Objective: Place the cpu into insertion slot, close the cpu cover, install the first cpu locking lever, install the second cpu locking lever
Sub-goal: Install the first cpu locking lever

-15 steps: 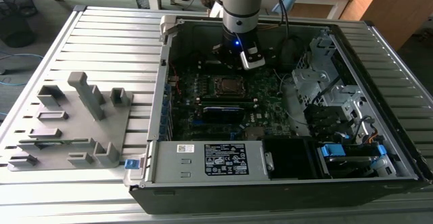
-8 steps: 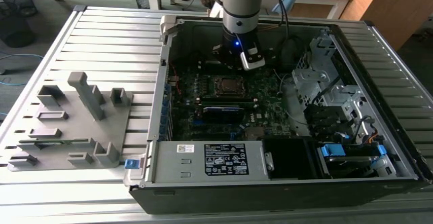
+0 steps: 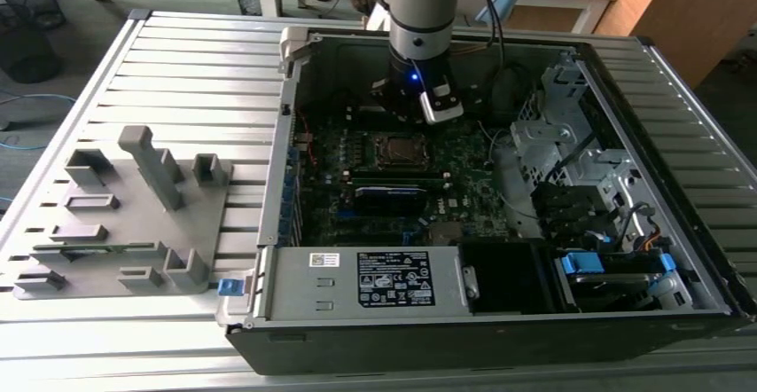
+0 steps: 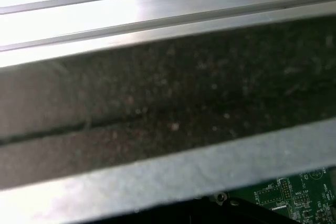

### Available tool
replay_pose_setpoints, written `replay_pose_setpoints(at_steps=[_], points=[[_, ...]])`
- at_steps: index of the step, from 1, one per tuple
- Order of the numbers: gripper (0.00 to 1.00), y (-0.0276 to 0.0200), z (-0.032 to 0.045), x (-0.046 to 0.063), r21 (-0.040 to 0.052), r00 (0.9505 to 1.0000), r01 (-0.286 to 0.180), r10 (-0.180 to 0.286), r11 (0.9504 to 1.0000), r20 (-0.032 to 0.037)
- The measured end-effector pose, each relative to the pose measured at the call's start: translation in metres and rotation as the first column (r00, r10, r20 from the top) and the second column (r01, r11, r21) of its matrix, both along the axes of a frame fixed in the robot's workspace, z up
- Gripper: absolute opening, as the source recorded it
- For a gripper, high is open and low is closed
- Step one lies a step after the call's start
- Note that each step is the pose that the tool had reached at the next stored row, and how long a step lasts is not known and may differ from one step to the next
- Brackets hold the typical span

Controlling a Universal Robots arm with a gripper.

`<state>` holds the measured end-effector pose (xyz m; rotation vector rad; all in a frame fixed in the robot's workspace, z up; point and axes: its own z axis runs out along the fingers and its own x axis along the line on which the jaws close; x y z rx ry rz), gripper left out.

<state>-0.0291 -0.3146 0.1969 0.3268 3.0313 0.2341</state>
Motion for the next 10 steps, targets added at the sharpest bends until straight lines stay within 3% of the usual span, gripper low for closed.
replay_pose_setpoints(at_steps=[10], points=[[0.11, -0.0001, -0.0007, 0.0001, 0.0024, 1.0, 0.0, 0.0, 1.0, 0.0001]])
